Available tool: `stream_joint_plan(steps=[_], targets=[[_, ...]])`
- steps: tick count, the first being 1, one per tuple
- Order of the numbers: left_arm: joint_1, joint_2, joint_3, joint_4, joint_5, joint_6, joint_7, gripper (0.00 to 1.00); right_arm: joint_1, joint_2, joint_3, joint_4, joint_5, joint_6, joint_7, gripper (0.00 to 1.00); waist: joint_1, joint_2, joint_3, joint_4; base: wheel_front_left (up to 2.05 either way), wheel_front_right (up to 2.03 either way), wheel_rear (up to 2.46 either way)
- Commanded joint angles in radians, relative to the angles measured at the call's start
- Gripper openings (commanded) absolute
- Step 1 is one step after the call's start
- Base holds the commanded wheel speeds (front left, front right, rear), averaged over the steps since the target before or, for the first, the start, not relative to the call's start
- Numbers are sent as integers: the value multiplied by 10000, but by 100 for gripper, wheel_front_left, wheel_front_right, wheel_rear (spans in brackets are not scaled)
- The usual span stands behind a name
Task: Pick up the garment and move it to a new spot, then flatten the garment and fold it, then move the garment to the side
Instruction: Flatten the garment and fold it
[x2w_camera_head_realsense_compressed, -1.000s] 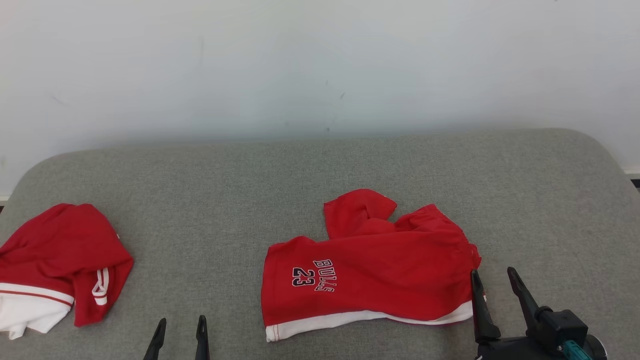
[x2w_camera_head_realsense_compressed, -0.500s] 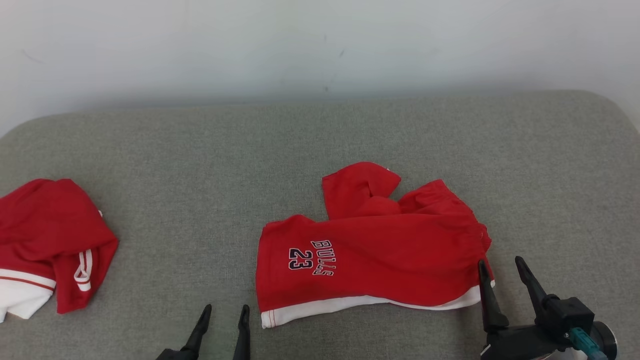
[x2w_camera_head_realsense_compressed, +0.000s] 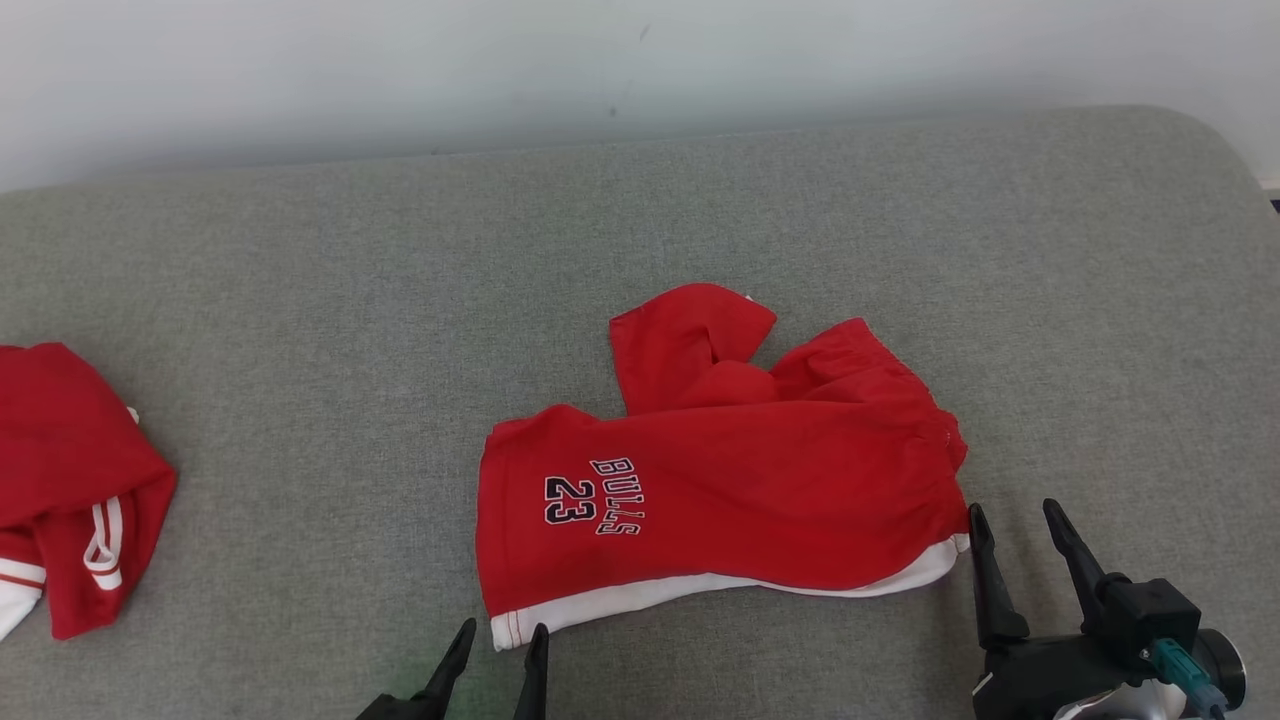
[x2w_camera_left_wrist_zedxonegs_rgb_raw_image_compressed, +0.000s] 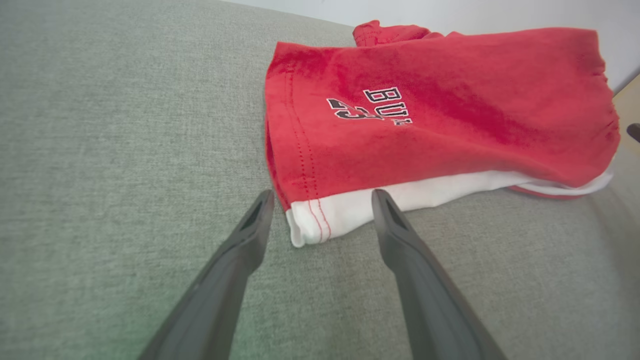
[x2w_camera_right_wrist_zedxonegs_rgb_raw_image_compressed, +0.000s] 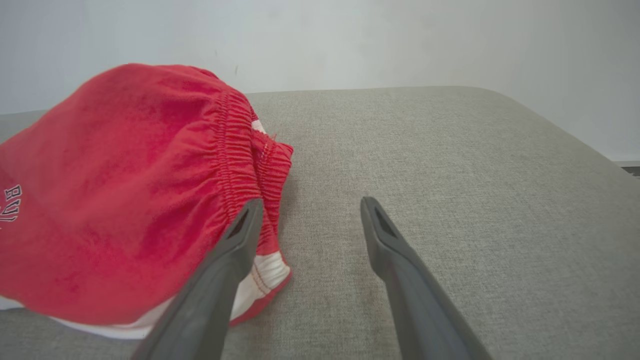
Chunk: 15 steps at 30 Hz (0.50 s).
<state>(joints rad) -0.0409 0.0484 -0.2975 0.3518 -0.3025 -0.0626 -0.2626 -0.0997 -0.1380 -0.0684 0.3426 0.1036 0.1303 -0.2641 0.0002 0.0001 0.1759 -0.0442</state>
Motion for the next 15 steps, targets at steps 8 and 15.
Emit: stream_joint_plan(steps=[8, 15], targets=[[-248, 35, -152, 559, -338, 73, -34, 100, -181, 15, 63, 96, 4, 9, -1, 100, -2, -1, 128, -45, 0, 0, 0], [-441, 33, -220, 720, -383, 5, -34, 0, -266, 21, 160, 128, 66, 9, -1, 100, -2, -1, 251, -82, 0, 0, 0]])
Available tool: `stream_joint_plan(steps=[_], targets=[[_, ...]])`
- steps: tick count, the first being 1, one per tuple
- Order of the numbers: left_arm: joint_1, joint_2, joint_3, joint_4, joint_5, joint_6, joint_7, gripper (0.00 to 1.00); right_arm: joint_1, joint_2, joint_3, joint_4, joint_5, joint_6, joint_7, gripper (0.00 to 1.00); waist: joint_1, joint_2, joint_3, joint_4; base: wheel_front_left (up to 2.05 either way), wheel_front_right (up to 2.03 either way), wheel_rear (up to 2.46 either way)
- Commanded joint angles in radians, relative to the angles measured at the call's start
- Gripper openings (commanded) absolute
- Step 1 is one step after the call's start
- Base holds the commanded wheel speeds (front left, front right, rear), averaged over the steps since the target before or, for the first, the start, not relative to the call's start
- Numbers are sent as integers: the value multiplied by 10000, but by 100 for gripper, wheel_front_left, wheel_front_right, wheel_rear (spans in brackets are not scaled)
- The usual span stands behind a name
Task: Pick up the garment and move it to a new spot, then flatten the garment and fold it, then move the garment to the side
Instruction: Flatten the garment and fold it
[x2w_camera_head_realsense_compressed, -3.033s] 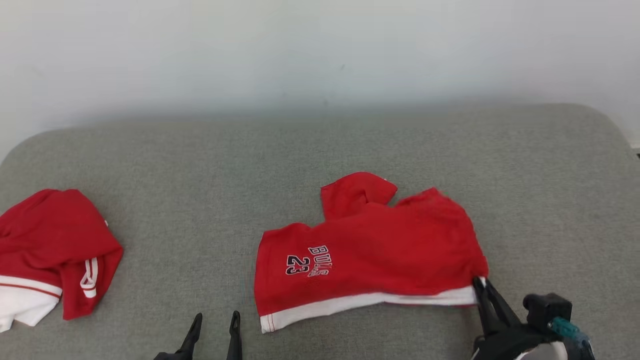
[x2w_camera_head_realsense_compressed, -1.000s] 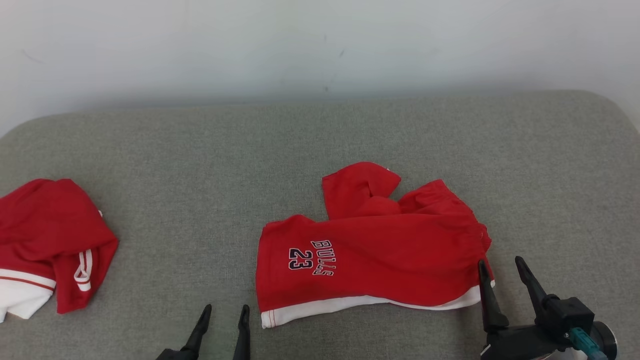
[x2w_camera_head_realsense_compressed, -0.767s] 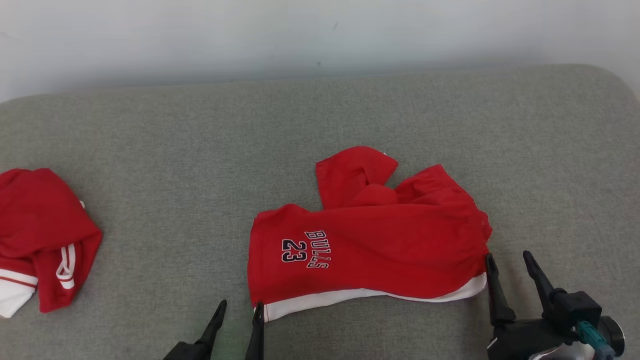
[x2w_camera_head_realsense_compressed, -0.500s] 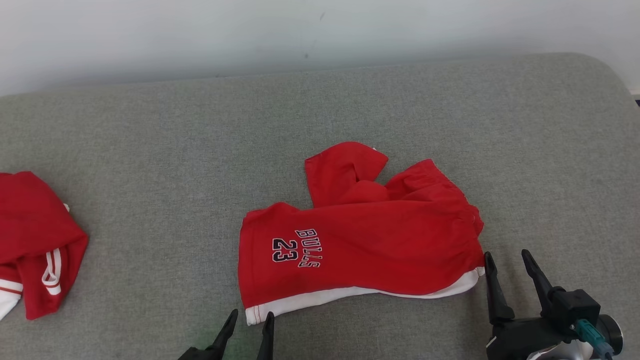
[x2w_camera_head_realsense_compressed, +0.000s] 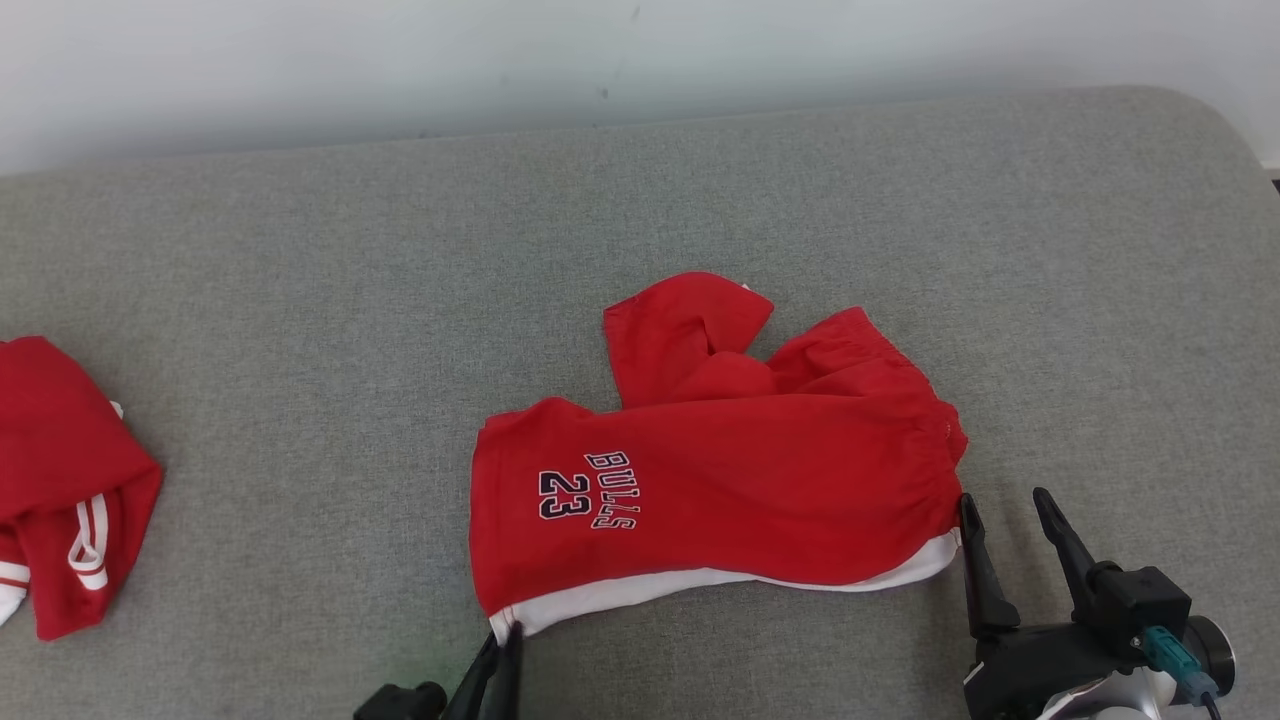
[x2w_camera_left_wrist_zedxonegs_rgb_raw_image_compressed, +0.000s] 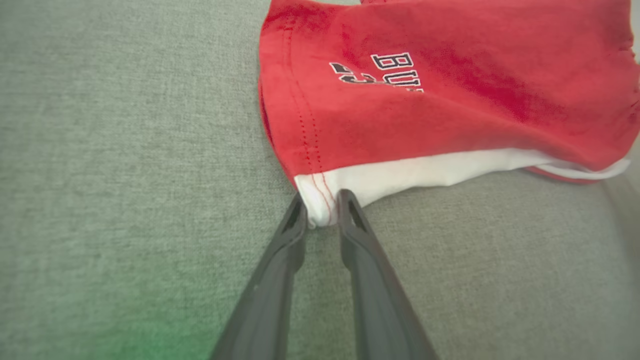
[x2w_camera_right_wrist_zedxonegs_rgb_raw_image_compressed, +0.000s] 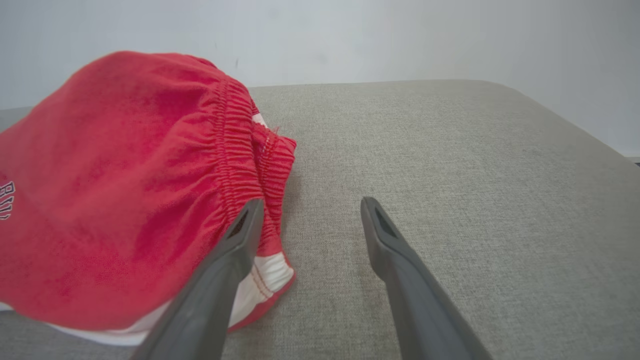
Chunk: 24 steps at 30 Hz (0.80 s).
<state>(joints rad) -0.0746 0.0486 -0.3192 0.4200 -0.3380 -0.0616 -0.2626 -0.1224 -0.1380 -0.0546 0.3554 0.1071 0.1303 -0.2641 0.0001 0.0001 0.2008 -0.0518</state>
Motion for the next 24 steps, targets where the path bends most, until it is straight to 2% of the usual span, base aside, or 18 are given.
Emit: stream_joint_plan(steps=[1, 8, 15, 21, 24], targets=[[-118, 34, 91, 19, -88, 40, -34, 0, -43, 39, 24, 4, 28, 9, -1, 100, -1, -1, 1, -11, 0, 0, 0], [-3, 31, 1017, -439, 310, 450, -34, 0, 78, -24, 320, 84, 188, 9, -1, 100, -1, -1, -180, 96, 0, 0, 0], [67, 27, 1911, -610, 635, 548, -34, 0, 322, -410, 1735, 318, 716, 10, -1, 100, -1, -1, -269, 160, 0, 0, 0], [48, 27, 2109, -654, 582, 561, -34, 0, 550, -883, 2970, 49, 1355, 10, -1, 100, -1, -1, -240, 125, 0, 0, 0], [59, 27, 2104, -653, 523, 578, -34, 0, 641, -1193, 3265, -431, 1682, 9, -1, 100, -1, -1, -234, 95, 0, 0, 0]])
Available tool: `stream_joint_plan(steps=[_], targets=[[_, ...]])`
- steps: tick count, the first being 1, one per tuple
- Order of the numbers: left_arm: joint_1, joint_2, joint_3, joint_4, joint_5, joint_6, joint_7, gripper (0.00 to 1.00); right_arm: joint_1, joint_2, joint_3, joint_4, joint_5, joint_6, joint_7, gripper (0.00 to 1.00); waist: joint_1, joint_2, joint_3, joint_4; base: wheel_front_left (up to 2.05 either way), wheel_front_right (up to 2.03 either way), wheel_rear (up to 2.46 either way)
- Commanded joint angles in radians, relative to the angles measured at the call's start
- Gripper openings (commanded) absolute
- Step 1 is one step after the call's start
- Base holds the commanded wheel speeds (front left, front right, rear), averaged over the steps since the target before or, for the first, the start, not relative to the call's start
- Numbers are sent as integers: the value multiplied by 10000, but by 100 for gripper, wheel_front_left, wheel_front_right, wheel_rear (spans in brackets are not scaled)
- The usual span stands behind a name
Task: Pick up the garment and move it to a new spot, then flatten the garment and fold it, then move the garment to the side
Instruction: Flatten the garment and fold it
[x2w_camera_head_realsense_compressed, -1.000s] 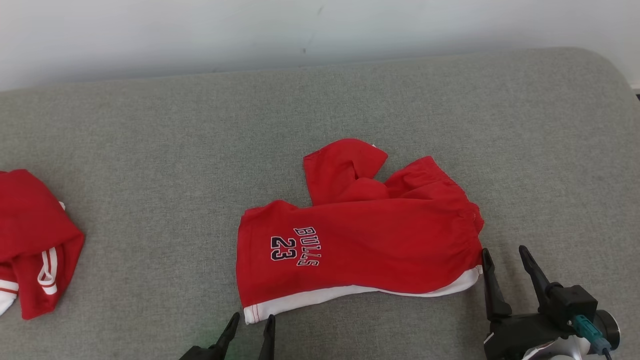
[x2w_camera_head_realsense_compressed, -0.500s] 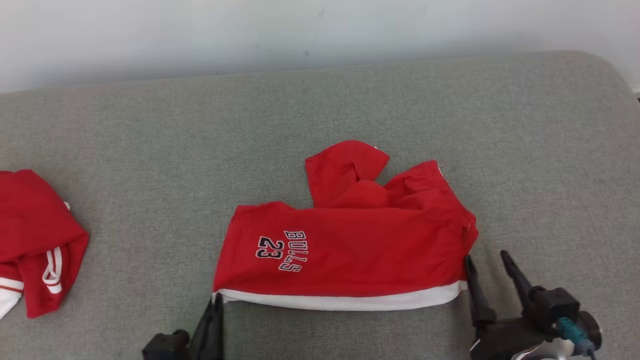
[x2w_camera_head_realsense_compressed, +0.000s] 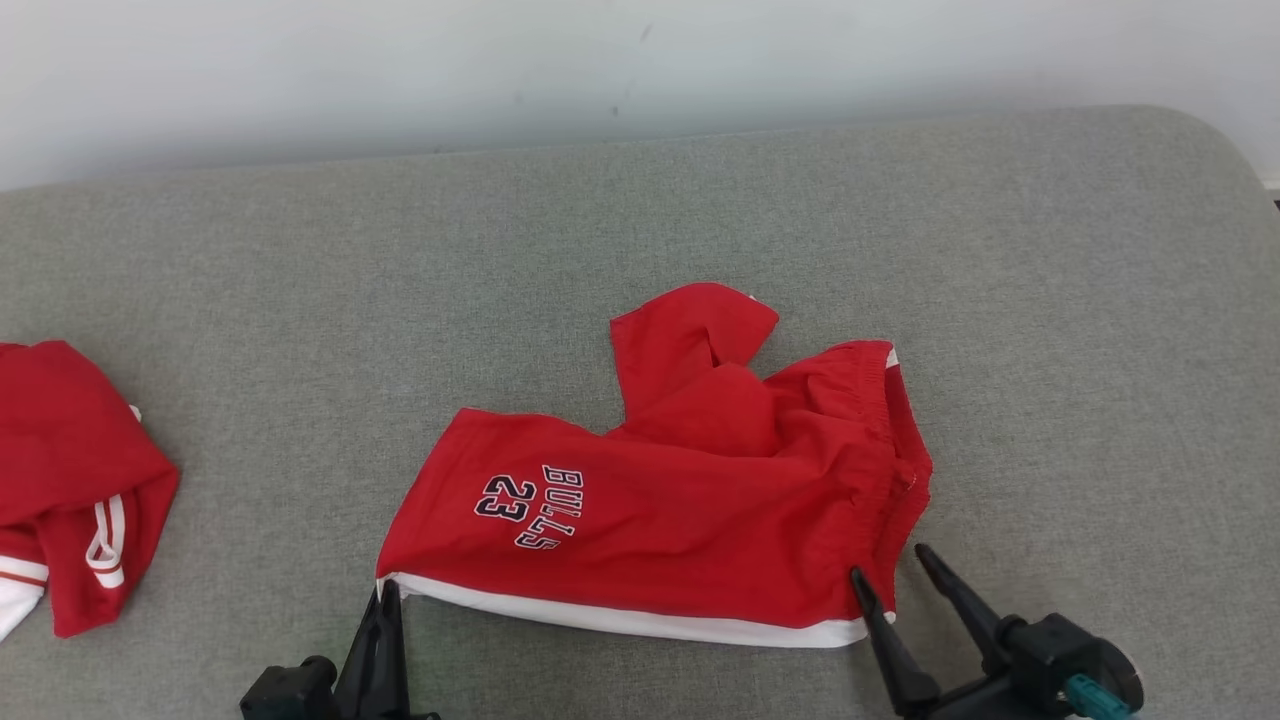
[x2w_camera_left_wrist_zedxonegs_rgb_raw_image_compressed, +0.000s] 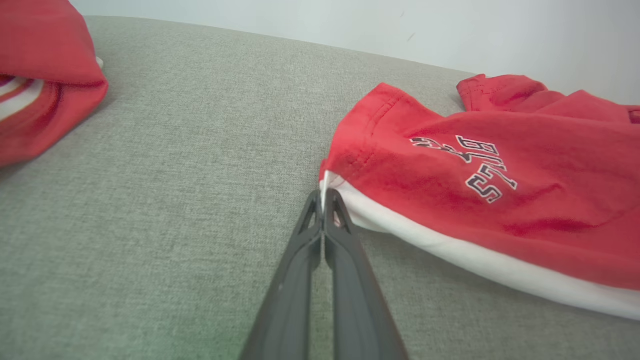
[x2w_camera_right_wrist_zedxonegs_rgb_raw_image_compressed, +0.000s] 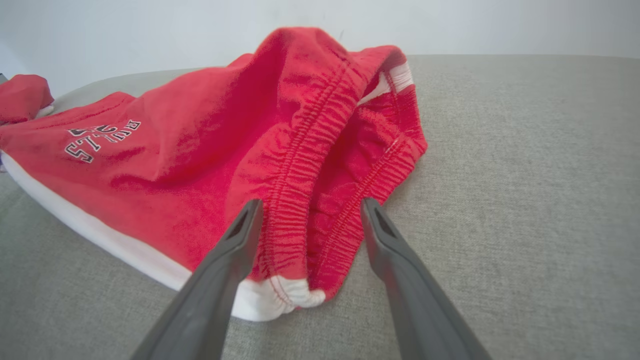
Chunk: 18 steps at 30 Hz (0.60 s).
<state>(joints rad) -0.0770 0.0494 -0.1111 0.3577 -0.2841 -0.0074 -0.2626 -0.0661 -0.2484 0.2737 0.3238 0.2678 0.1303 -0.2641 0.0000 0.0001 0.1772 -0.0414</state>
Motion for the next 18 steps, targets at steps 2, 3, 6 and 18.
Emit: stream_joint_plan(steps=[2, 3, 6, 18], targets=[[96, 19, 32, 2, -17, 18, -34, 0, 226, -227, 127, -475, 282, 9, -1, 100, 0, -1, -15, -32, 0, 0, 0], [102, 19, 40, 16, -14, 16, -34, 0, 316, -329, 290, -604, 350, 11, -1, 100, 0, -1, -26, -44, 0, 0, 0], [115, 19, 64, 46, 2, 22, -34, 0, 461, -674, 884, -575, 665, 9, -1, 100, 0, -1, -62, -62, 0, 0, 0], [99, 20, 3, -10, 76, -17, -34, 0, -72, -830, 1555, 418, 1198, 11, -1, 100, 0, -1, -14, 64, 0, 0, 0]])
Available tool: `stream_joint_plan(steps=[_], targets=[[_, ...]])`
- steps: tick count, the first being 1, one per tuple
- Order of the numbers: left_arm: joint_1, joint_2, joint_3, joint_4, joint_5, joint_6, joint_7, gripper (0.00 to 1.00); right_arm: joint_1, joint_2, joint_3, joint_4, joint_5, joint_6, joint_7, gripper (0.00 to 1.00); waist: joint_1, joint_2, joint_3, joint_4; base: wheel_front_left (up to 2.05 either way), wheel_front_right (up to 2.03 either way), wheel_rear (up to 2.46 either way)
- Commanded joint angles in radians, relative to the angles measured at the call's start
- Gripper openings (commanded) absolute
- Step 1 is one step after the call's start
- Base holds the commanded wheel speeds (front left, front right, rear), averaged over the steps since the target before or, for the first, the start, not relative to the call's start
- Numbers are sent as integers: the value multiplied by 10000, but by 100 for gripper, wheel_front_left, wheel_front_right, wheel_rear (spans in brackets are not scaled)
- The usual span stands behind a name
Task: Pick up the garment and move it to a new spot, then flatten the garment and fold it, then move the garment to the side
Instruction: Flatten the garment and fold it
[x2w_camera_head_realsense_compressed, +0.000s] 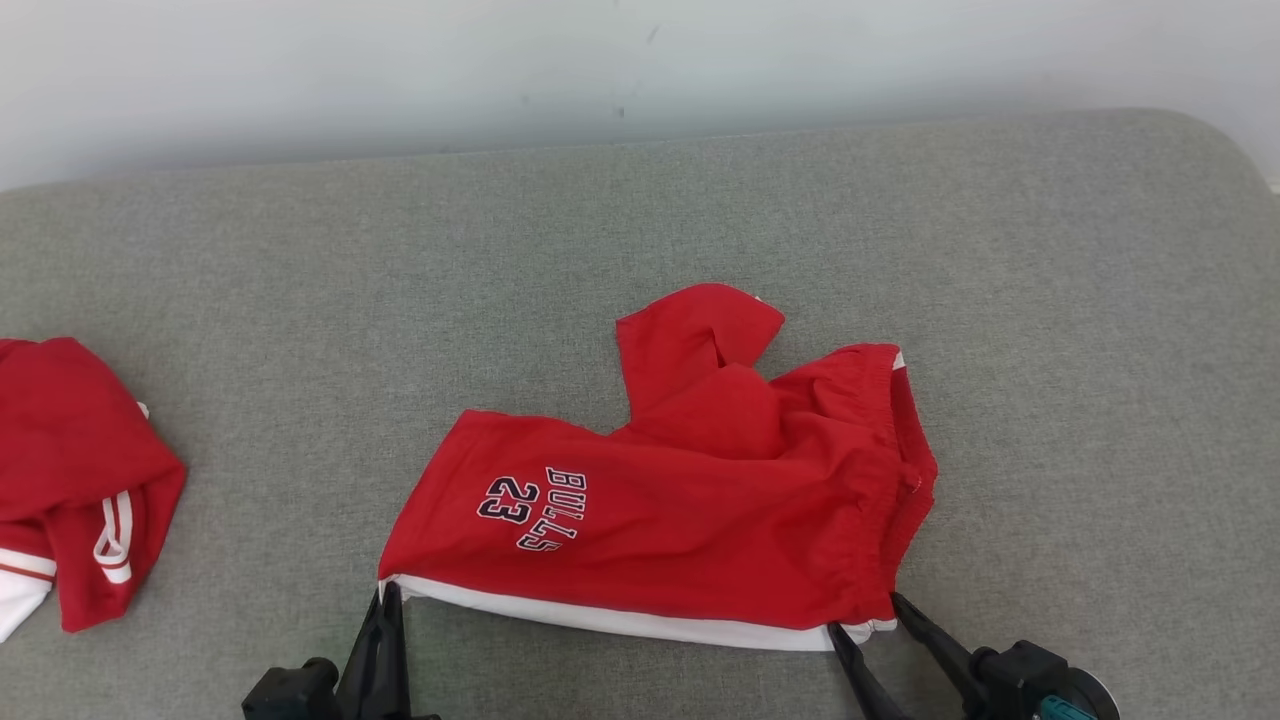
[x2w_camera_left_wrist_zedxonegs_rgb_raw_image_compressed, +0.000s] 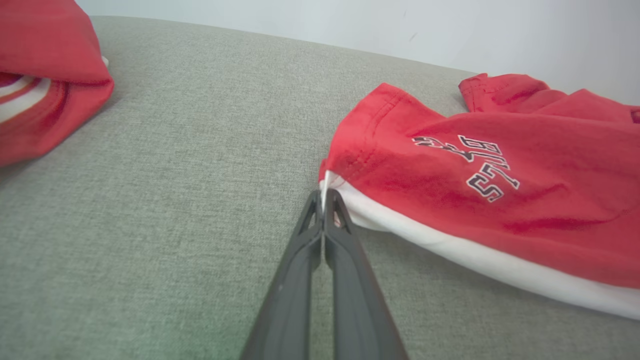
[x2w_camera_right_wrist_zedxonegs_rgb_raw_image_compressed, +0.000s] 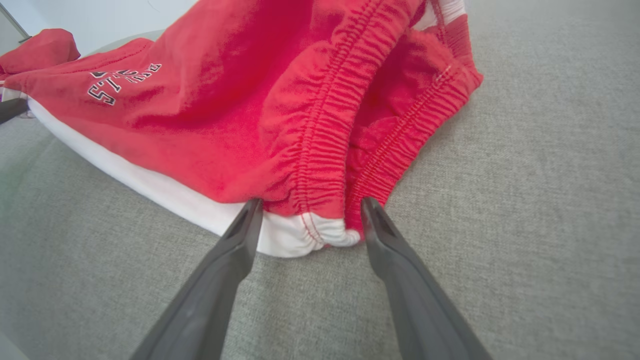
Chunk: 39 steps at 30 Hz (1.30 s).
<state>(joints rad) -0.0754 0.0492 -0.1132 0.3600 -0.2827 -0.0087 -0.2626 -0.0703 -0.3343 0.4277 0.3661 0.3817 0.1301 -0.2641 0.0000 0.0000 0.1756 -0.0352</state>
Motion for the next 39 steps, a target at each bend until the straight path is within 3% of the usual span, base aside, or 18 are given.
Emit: stream_joint_plan(steps=[1, 2, 3, 4, 5, 7, 9, 11, 19, 28, 39], targets=[[86, 22, 24, -31, 70, -3, -34, 0, -67, 22, 10, 12, 19, 12, -1, 99, 0, 0, 6, 14, 0, 0, 0], [84, 21, 16, -30, 73, -1, -34, 0, -81, 4, 27, 81, -18, 11, 1, 92, 0, 0, 11, 27, 0, 0, 0], [79, 22, 11, -26, 71, 3, -34, 0, -92, -9, 57, 123, -39, 11, -1, 62, 0, 0, 14, 41, 0, 0, 0], [75, 22, 3, -24, 67, 11, -34, 0, -105, -10, 67, 154, -44, 12, -1, 45, 0, 0, 13, 53, 0, 0, 0], [71, 22, -1, -26, 61, 22, -34, 0, -106, -19, 90, 172, -43, 11, -1, 34, 0, 0, 14, 58, 0, 0, 0], [72, 21, 7, -32, 58, 41, -34, 0, -75, -48, 107, 170, -13, 11, -1, 19, 0, 0, 6, 53, 0, 0, 0], [95, 22, 26, -22, 59, 45, -34, 0, -5, -101, 145, 132, 43, 11, -1, 14, 0, 0, -10, 28, 0, 0, 0], [119, 21, 69, -6, 78, 22, -34, 0, 54, -151, 173, 123, 110, 11, -1, 0, 0, 0, -64, -39, 0, 0, 0], [-71, 21, 176, -705, 305, -169, -34, 0, -167, 63, -215, -773, 276, 12, -1, 0, 0, 0, -435, -123, 0, 0, 0], [-1001, 53, 915, -2090, 1266, -770, -36, 0, -1320, 303, -742, -2079, 616, 11, -2, 0, 0, 0, -1413, -61, 0, 0, 0], [-3383, 1190, 1402, -3290, 2014, -1183, -33, 0, -3249, 149, -969, -2850, 1214, 11, 1, 0, 0, 0, -1960, 131, 0, 0, 0]])
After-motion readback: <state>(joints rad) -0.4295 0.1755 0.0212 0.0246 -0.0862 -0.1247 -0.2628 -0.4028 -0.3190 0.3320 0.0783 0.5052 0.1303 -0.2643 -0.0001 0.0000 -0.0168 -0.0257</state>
